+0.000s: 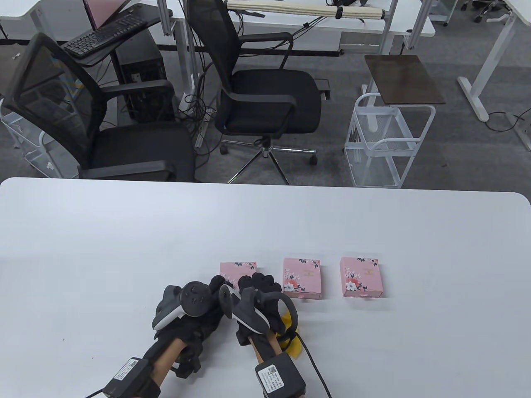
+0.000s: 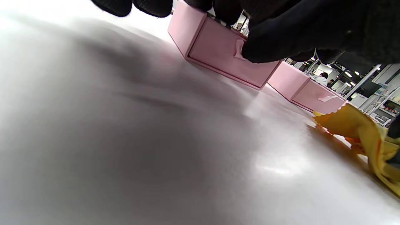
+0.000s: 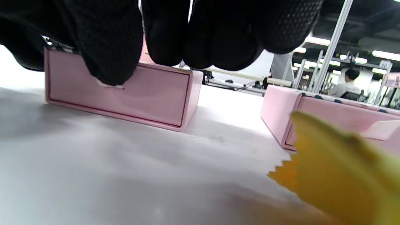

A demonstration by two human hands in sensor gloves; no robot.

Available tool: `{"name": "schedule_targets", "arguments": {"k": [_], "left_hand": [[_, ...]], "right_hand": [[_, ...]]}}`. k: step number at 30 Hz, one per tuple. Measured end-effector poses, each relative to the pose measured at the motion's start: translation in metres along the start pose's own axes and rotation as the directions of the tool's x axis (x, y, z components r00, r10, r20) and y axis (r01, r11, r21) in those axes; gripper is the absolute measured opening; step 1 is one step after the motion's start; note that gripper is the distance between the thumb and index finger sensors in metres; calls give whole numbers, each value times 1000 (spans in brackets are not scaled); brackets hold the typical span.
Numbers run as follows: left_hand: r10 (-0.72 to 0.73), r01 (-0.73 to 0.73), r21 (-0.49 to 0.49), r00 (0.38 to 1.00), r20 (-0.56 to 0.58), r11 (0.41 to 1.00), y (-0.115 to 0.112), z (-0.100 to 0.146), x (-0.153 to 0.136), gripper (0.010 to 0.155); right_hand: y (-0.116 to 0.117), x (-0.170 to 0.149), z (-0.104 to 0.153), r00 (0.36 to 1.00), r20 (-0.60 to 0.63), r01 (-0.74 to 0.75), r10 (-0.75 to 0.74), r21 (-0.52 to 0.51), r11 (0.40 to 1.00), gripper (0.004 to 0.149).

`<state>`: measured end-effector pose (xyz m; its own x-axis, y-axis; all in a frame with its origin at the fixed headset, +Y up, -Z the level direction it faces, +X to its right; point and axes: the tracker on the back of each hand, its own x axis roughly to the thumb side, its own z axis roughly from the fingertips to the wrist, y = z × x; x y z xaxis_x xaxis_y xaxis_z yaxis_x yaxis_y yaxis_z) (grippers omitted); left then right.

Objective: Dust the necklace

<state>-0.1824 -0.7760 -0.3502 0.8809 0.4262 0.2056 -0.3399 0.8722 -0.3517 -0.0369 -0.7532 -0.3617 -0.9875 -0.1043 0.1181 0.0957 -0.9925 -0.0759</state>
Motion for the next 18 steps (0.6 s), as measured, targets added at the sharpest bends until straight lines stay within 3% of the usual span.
{"name": "schedule_targets", "arguments": {"k": [4, 6, 10, 12, 18], "left_hand": [[26, -27, 5, 1000, 8, 1000, 2, 2, -3, 58], [43, -42, 52, 999, -2, 998, 9, 7, -5, 59], [177, -178, 156, 984, 23, 972, 35, 32, -7, 60], [199, -200, 176, 980, 27, 964, 47, 44, -8, 61], [217, -233, 294, 972, 87, 927, 58, 76, -16, 61]], "right_hand": [[-8, -2, -3, 1000, 8, 13, -14, 86, 996, 54], [-12, -5, -6, 999, -4, 38, -38, 147, 988, 61], [-16, -7, -16, 976, -67, 215, -207, 147, 965, 70], [-12, -4, -21, 960, -100, 278, -263, 199, 940, 78], [4, 6, -32, 969, -156, 234, -193, 315, 920, 96]]}}
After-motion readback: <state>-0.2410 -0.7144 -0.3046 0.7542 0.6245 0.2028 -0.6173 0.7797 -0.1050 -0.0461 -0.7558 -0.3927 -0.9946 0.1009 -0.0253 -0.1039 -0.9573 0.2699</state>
